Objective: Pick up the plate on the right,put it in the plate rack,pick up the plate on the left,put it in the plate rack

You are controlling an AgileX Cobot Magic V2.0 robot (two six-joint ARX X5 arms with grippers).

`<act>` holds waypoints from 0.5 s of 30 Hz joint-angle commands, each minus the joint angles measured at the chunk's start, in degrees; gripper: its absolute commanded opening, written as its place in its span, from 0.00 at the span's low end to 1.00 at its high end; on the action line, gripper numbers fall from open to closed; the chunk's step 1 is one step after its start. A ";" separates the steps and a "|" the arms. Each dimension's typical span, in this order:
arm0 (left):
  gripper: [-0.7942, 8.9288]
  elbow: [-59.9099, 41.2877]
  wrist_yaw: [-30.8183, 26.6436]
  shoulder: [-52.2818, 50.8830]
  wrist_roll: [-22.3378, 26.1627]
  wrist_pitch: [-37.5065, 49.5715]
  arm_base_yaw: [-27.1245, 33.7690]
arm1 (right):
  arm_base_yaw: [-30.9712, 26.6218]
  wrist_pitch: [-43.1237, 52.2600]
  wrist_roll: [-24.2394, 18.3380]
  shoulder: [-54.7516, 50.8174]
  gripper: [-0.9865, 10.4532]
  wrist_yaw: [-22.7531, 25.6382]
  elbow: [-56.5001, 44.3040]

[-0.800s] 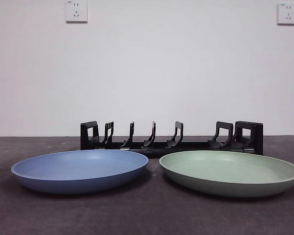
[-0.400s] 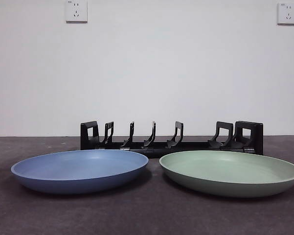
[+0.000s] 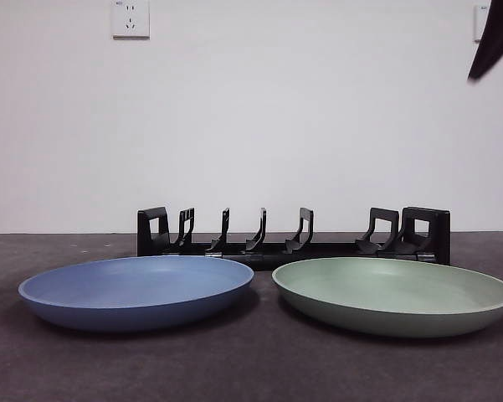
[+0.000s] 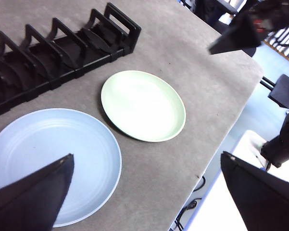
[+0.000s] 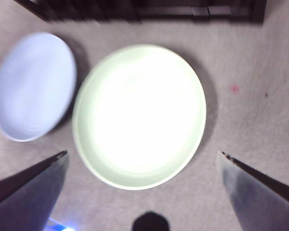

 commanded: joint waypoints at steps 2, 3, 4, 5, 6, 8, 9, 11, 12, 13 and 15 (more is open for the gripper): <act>0.73 -0.07 0.20 0.50 1.22 0.09 -1.33 | 0.04 1.88 0.50 7.30 0.55 1.57 0.09; 0.73 -0.07 0.20 0.68 1.33 0.09 -1.55 | 0.04 2.29 0.50 8.70 0.55 1.90 0.09; 0.73 -0.07 0.17 0.72 1.33 0.07 -1.75 | 0.04 2.78 0.50 10.29 0.55 2.01 0.09; 0.73 -0.07 0.20 0.92 1.33 0.13 -1.90 | 0.04 3.23 0.52 11.82 0.55 2.01 0.09; 0.73 -0.07 0.17 1.03 1.36 0.13 -2.03 | 0.04 3.61 0.55 13.05 0.55 1.99 0.09; 0.73 -0.07 0.17 1.31 1.62 0.13 -2.25 | 0.33 4.59 0.52 15.74 0.55 2.01 0.09; 0.73 -0.07 0.15 1.44 1.88 0.11 -2.29 | 0.70 5.22 0.52 16.96 0.55 2.16 0.09; 0.73 -0.07 0.13 1.77 1.97 0.17 -2.51 | 1.44 6.40 0.50 19.08 0.51 2.56 0.09; 0.73 -0.07 0.13 1.90 1.97 0.15 -2.56 | 1.73 6.80 0.46 19.96 0.49 2.64 0.09; 0.73 -0.07 0.13 2.08 1.95 0.15 -2.62 | 2.21 7.34 0.39 20.98 0.49 2.62 0.09; 0.73 -0.07 0.13 2.47 1.97 0.13 -2.73 | 3.32 8.52 0.42 22.80 0.49 2.64 0.09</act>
